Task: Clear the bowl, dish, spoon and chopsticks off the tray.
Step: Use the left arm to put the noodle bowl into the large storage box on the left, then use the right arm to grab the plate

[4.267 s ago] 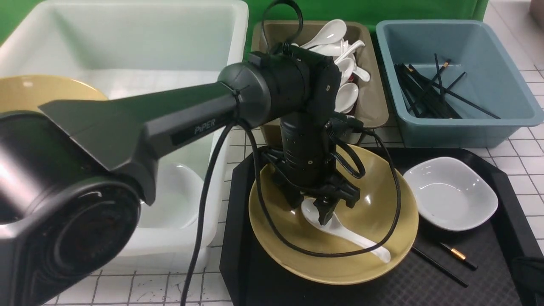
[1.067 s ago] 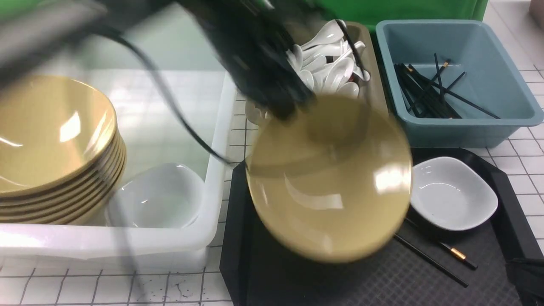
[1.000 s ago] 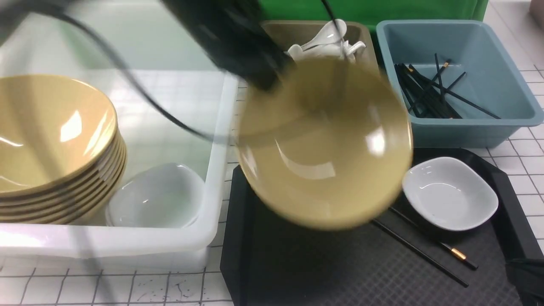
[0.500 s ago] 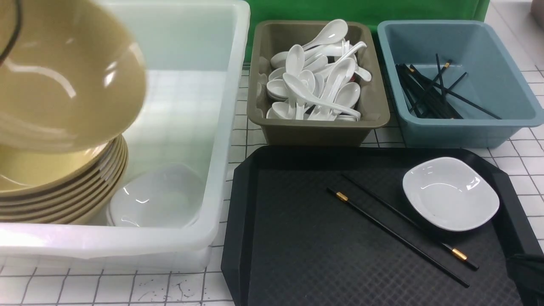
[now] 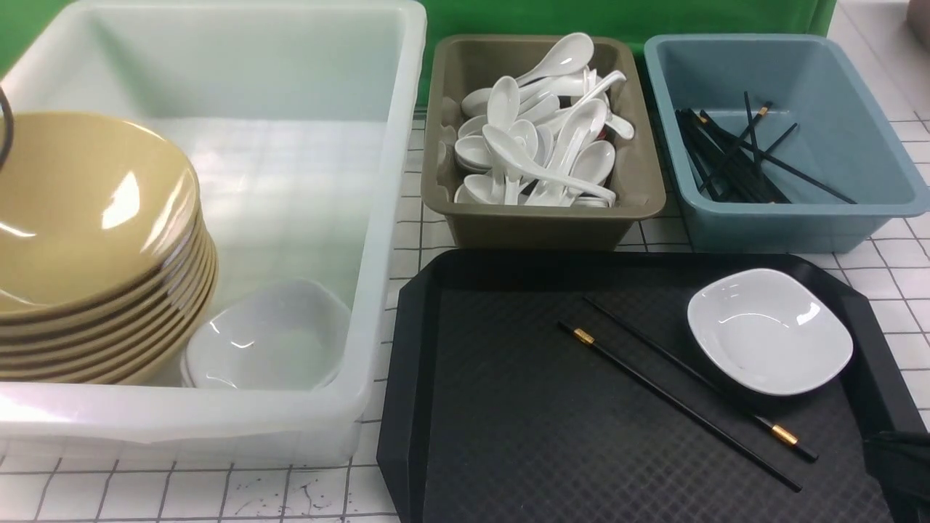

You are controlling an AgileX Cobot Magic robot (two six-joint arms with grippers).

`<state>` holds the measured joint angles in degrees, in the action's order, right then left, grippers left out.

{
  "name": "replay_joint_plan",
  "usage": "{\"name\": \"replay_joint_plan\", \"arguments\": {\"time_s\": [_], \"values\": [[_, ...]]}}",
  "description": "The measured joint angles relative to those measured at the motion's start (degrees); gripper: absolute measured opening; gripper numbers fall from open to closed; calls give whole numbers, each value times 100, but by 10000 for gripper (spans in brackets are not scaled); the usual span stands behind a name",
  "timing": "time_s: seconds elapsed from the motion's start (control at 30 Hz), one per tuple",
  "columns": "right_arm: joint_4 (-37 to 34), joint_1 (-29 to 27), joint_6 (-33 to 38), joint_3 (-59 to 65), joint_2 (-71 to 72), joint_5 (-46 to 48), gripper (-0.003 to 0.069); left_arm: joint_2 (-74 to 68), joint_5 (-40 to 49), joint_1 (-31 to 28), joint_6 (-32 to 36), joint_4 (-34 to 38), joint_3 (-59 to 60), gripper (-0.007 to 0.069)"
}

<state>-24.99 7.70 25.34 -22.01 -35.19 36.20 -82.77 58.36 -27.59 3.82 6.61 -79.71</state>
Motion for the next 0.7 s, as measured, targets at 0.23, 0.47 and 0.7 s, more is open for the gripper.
{"name": "replay_joint_plan", "arguments": {"time_s": [0.23,0.47,0.7], "values": [[290,2,-436,-1163,-1225,661,346,811,262,61,-250,222,-616,654],[1390,2,-1387,-2103,-3236,301,497,2270,29,1605,651,1284,-382,422],[1688,-263,-1436,-3387,-5478,173,517,4005,-107,3008,1165,1227,960,92]]}}
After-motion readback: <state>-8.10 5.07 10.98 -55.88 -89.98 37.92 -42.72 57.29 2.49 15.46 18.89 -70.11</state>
